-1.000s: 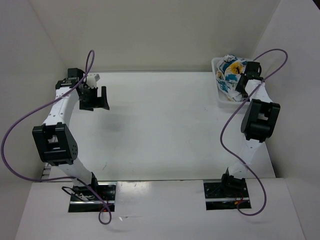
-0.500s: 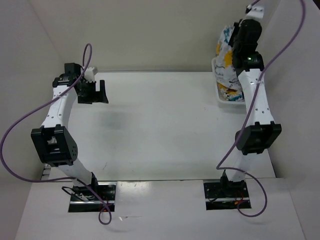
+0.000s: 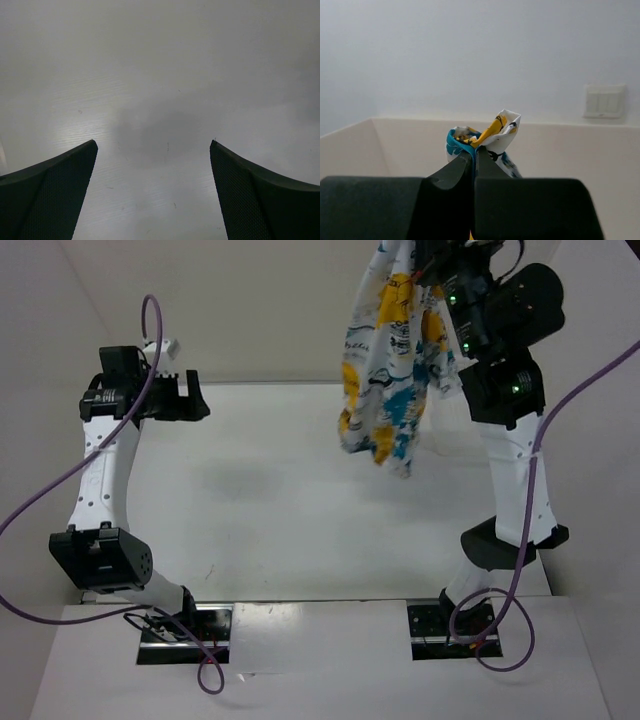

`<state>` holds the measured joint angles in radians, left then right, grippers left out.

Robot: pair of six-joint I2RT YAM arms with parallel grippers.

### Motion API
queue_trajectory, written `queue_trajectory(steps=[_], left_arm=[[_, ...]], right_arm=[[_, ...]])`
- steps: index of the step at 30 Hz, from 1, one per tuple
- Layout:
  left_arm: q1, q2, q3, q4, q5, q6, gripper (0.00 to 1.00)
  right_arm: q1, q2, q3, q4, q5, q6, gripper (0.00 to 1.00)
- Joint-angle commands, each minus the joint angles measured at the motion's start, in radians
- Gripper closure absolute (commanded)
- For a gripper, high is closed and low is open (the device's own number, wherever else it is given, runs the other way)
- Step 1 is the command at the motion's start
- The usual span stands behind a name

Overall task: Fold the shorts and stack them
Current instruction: Move the shorts to the center of the board

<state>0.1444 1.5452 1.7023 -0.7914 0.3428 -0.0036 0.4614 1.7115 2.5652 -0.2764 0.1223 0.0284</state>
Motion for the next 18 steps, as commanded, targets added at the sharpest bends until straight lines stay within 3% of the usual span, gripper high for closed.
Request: queue_trajectory(steps=[1, 4, 5, 7, 8, 10, 15, 18], left_arm=[[0.001, -0.059, 0.022, 0.026, -0.031, 0.004, 0.0], [0.001, -0.068, -0.012, 0.037, -0.114, 0.004, 0.0], [0.012, -0.077, -0.012, 0.037, -0.146, 0.004, 0.0], [0.012, -0.077, -0.044, 0.046, -0.171, 0.004, 0.0], [0.021, -0.077, -0.044, 0.046, -0.194, 0.004, 0.0], [0.021, -0.086, -0.065, 0.046, -0.218, 0.004, 0.0], [0.021, -0.095, -0.116, 0.046, -0.251, 0.004, 0.0], [-0.003, -0.096, -0.171, 0.003, -0.229, 0.004, 0.0]], right_arm=[[0.078, 0.095, -0.072, -0.118, -0.148, 0.052, 0.97], [0.237, 0.137, -0.229, -0.168, -0.115, -0.045, 0.74], [0.273, 0.155, -0.288, -0.191, -0.115, -0.062, 0.47], [0.324, 0.203, -0.304, -0.254, -0.226, -0.097, 0.05], [0.35, 0.242, -0.316, -0.294, -0.254, -0.097, 0.0], [0.35, 0.252, -0.326, -0.294, -0.271, -0.058, 0.0], [0.232, 0.208, -0.405, -0.264, -0.135, -0.038, 0.0], [0.154, 0.139, -0.628, -0.253, -0.105, -0.077, 0.0]])
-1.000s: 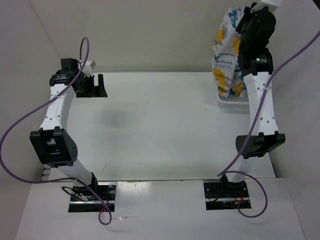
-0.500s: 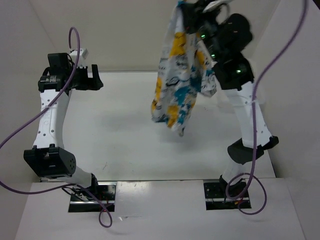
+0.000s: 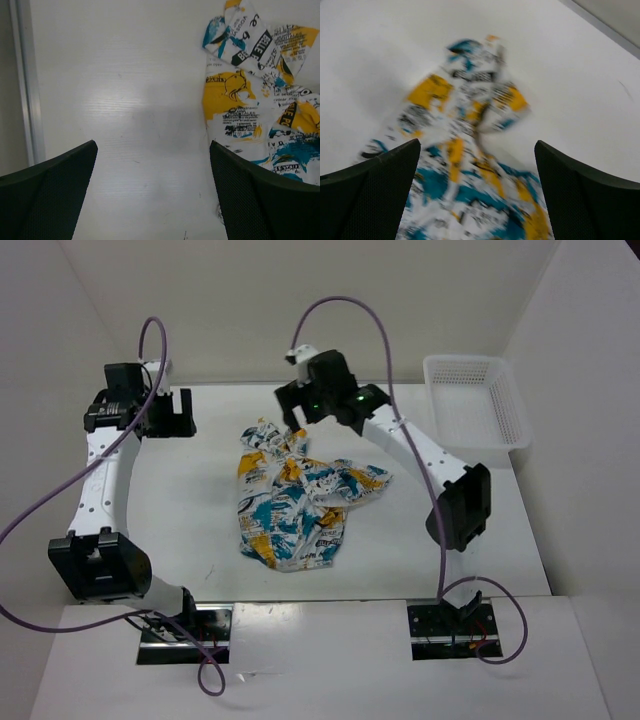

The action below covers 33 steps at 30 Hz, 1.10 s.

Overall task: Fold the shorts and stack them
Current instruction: Move the shorts to the center of the board

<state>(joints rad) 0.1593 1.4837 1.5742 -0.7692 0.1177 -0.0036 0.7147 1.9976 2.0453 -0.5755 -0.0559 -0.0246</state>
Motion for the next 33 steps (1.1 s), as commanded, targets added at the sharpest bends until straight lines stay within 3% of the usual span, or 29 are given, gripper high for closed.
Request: queue_trajectory(steps=[1, 6, 9, 15, 20, 21, 26, 29, 33], left_arm=[[-0.018, -0.034, -0.058, -0.044, 0.011, 0.004, 0.0], [-0.064, -0.068, -0.242, -0.248, 0.218, 0.004, 0.0], [-0.139, -0.108, -0.377, -0.236, 0.257, 0.004, 0.0], [-0.259, -0.177, -0.396, -0.206, 0.281, 0.004, 0.0], [-0.599, -0.168, -0.298, -0.161, 0.035, 0.004, 0.0], [-0.715, -0.146, -0.28, -0.151, 0.001, 0.004, 0.0], [-1.065, 0.053, -0.22, -0.053, -0.139, 0.004, 0.0], [-1.171, 0.148, -0.22, -0.013, -0.11, 0.004, 0.0], [-1.23, 0.22, -0.253, 0.063, -0.119, 0.004, 0.0]], right_arm=[[-0.113, -0.163, -0.158, 0.046, 0.073, -0.04, 0.0], [-0.132, -0.238, -0.463, 0.08, 0.097, -0.202, 0.0], [-0.142, -0.264, -0.594, 0.095, 0.124, -0.276, 0.0], [-0.167, -0.322, -0.712, 0.085, 0.09, -0.287, 0.0], [-0.342, -0.301, -0.752, 0.109, 0.099, -0.253, 0.0], [-0.368, -0.29, -0.752, 0.109, 0.099, -0.241, 0.0], [-0.434, -0.255, -0.752, 0.118, 0.067, -0.262, 0.01], [-0.434, -0.255, -0.761, 0.144, 0.054, -0.262, 0.01], [-0.459, -0.232, -0.781, 0.163, 0.021, -0.241, 0.01]])
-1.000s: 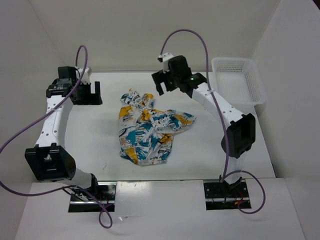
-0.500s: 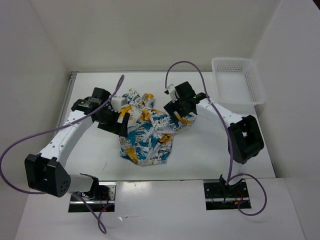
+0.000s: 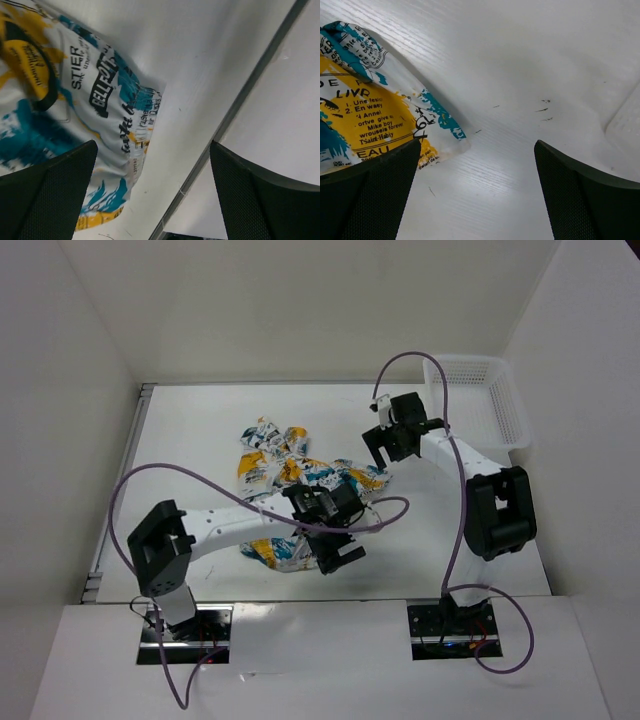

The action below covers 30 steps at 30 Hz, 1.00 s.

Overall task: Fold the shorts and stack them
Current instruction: Move the shorts to the center of the board, then flatten the shorts out

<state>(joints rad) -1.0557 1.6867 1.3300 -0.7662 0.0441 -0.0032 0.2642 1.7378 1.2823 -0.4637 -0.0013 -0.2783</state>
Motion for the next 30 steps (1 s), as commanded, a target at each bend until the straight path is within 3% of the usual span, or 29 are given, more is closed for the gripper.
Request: queue_trajectory(steps=[1, 6, 12, 13, 16, 20, 21, 24, 27, 30], left_arm=[[-0.015, 0.033, -0.02, 0.086, -0.068, 0.003, 0.0], [-0.026, 0.169, -0.011, 0.229, -0.257, 0.003, 0.0], [-0.036, 0.214, -0.046, 0.244, -0.197, 0.003, 0.05], [-0.036, 0.234, -0.069, 0.255, -0.241, 0.003, 0.15], [-0.036, 0.234, -0.087, 0.281, -0.266, 0.003, 0.31], [-0.036, 0.225, -0.107, 0.281, -0.247, 0.003, 0.63], [-0.036, 0.225, -0.107, 0.281, -0.247, 0.003, 0.77], [-0.027, 0.2, -0.117, 0.271, -0.26, 0.003, 0.99], [-0.018, 0.116, -0.104, 0.237, -0.309, 0.003, 1.0], [0.016, 0.013, -0.007, 0.106, -0.345, 0.003, 1.0]], right_arm=[[-0.023, 0.028, -0.018, 0.051, -0.034, 0.013, 0.01], [-0.078, 0.075, 0.037, 0.06, -0.055, 0.053, 0.01], [-0.091, 0.075, 0.061, 0.06, -0.078, 0.074, 0.01], [-0.091, 0.075, 0.061, 0.06, -0.078, 0.085, 0.01], [-0.091, 0.075, 0.061, 0.06, -0.089, 0.085, 0.01], [-0.091, 0.085, 0.061, 0.031, -0.121, 0.044, 0.01], [-0.076, 0.085, 0.052, 0.031, -0.121, 0.03, 0.01], [-0.037, 0.085, 0.002, 0.031, -0.092, -0.002, 0.01], [-0.007, 0.075, -0.017, 0.01, -0.126, -0.002, 0.01], [0.003, 0.063, 0.014, -0.01, -0.149, -0.001, 0.01]])
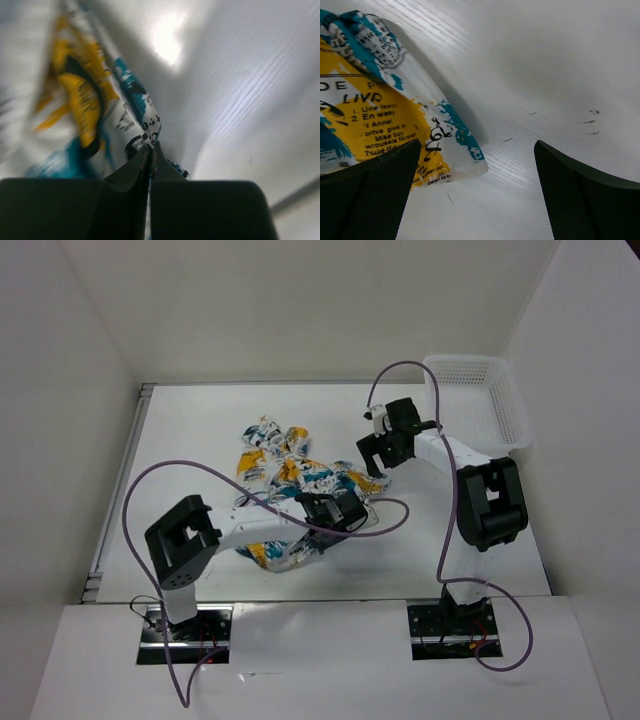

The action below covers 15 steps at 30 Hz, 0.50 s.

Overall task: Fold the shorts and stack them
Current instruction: Flatten the shorts out

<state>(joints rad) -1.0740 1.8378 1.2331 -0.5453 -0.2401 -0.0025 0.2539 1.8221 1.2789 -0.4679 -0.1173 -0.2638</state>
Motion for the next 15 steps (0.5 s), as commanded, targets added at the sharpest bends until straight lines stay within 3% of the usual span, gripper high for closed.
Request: queue_trajectory(steps=[1, 3, 5, 6, 13, 15], left_arm=[[0.075, -0.156, 0.124, -0.137, -0.077, 0.002, 1.0], [0.146, -0.201, 0.25, -0.163, -0.107, 0.002, 1.0], [0.245, -0.233, 0.389, -0.198, -0.015, 0.002, 1.0], [0.261, -0.233, 0.552, -0.234, 0.001, 0.002, 1.0], [0.279, -0.163, 1.189, -0.364, 0.248, 0.002, 1.0], [0.257, -0.137, 1.278, -0.375, 0.263, 0.002, 1.0]], right_arm=[[0.013, -0.03, 0.052, -0.006, -0.033, -0.005, 0.01], [0.013, -0.04, 0.089, -0.006, -0.009, 0.006, 0.01], [0.013, -0.04, 0.141, -0.006, -0.008, 0.018, 0.01], [0.013, -0.04, 0.155, -0.006, -0.019, 0.032, 0.01], [0.013, -0.082, 0.211, -0.037, -0.059, 0.069, 0.01], [0.013, -0.113, 0.22, -0.037, -0.036, 0.069, 0.01]])
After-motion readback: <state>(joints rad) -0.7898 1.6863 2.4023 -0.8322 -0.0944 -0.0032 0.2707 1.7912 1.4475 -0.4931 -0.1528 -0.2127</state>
